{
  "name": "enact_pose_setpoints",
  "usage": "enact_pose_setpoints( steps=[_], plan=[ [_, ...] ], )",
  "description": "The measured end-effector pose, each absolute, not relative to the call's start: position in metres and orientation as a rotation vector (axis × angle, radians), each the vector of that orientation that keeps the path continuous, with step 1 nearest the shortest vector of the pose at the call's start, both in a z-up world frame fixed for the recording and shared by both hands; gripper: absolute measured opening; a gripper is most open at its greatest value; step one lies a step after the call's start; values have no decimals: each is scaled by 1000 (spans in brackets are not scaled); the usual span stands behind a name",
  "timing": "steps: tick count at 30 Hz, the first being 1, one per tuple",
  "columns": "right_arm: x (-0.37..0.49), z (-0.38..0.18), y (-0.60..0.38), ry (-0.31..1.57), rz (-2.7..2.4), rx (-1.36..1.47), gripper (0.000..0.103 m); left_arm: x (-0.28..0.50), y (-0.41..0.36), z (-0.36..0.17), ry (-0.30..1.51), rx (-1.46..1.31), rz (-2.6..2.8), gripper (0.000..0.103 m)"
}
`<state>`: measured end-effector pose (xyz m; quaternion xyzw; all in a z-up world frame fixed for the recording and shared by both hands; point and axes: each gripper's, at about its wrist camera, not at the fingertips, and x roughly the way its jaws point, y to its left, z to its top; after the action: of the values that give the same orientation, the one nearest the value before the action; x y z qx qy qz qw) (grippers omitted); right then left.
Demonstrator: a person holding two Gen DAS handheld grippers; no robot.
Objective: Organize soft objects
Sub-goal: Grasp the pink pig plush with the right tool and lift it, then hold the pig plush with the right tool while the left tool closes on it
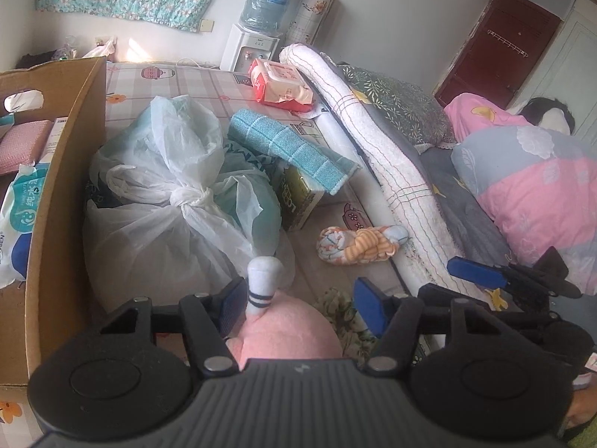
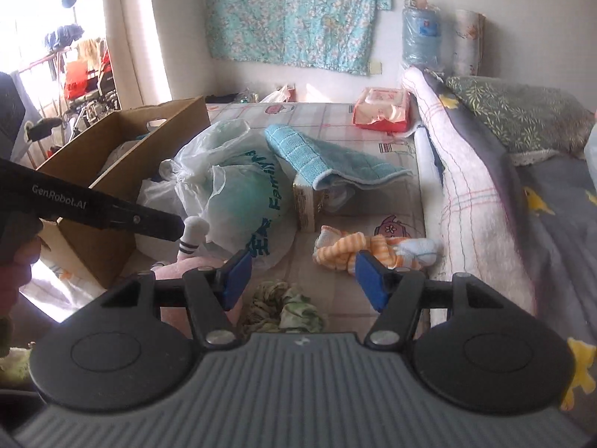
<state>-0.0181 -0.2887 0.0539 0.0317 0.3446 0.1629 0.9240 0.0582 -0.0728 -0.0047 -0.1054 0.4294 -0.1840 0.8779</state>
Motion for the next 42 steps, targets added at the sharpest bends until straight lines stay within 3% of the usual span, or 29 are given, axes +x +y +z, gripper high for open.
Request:
enact_pose_setpoints(
  steps=[10,21,25,29,31,42],
  plan=[
    [-28,-5,-252,880,479,212,57,62,-74,-36,976,-177,-348,58],
    [-20,-24,-226,942,517,84,52,36,-60,-24,939,-110,-357,58],
    [-16,-32,-219,959,550,-22,42,25,-55,-24,941,-81,-357,58],
    [-9,-39,-217,987,573,-37,19,15,-53,-24,925,-53,-366,58],
    [-7,-36,-220,980,580,-9,17,12,-52,-24,919,-42,-373,58],
    [8,-22,-247,1003,603,344,16,-8,-80,-33,884,176,-515,78]
  ],
)
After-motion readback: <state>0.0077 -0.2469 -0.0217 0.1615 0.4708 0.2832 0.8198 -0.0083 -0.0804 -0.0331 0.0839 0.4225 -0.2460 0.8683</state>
